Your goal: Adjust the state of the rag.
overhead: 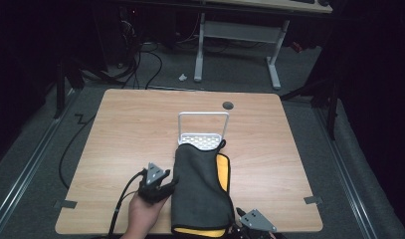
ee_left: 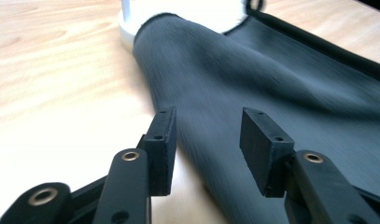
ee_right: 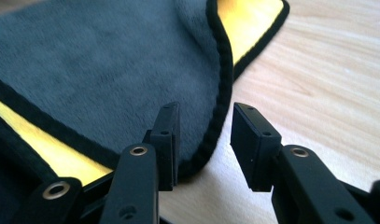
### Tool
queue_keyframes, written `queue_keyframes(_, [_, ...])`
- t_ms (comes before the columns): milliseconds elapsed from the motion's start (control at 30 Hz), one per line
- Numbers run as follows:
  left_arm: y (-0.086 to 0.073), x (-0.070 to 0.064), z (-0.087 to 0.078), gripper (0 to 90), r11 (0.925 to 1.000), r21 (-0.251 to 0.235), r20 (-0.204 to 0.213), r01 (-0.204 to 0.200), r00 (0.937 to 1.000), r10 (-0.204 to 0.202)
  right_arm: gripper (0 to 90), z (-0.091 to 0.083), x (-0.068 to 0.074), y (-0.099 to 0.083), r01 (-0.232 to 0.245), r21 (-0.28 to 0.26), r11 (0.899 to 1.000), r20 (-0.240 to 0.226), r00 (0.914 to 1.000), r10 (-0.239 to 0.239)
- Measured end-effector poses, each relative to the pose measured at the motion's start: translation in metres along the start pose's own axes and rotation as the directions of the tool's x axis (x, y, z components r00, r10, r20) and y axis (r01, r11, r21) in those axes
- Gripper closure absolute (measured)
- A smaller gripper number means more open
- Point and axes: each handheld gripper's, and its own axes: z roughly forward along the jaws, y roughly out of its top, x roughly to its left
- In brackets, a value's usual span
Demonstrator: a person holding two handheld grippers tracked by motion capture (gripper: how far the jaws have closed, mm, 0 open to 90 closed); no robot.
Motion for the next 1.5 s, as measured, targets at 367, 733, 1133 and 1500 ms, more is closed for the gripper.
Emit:
queue_keyframes(367, [-0.051, -0.046, -0.039, 49.8, 0.9997, -0.024, 0.108, -0.005, 0.9941, 0.007, 67.0, 0.010, 0.015, 0.011, 0.042, -0.007, 0.999, -0.016, 0.9990, -0.042])
queue_keyframes(733, [-0.060, -0.070, -0.022, 66.9, 0.9892, 0.094, 0.112, -0.112, 0.9884, 0.102, 67.9, 0.014, 0.007, 0.008, 0.019, -0.003, 1.000, -0.021, 0.9996, -0.019])
queue_keyframes(1133, [-0.066, -0.066, -0.034, 90.0, 0.9948, 0.034, 0.092, -0.096, 0.9914, 0.093, 68.9, 0.015, 0.002, 0.006, 0.004, 0.000, 1.000, -0.008, 1.0000, -0.004])
queue_keyframes(1500, [-0.066, -0.075, -0.024, 66.6, 0.9884, 0.064, 0.130, -0.138, 0.9831, 0.128, 68.1, 0.016, 0.003, 0.005, 0.006, 0.004, 1.000, -0.008, 0.9999, -0.006])
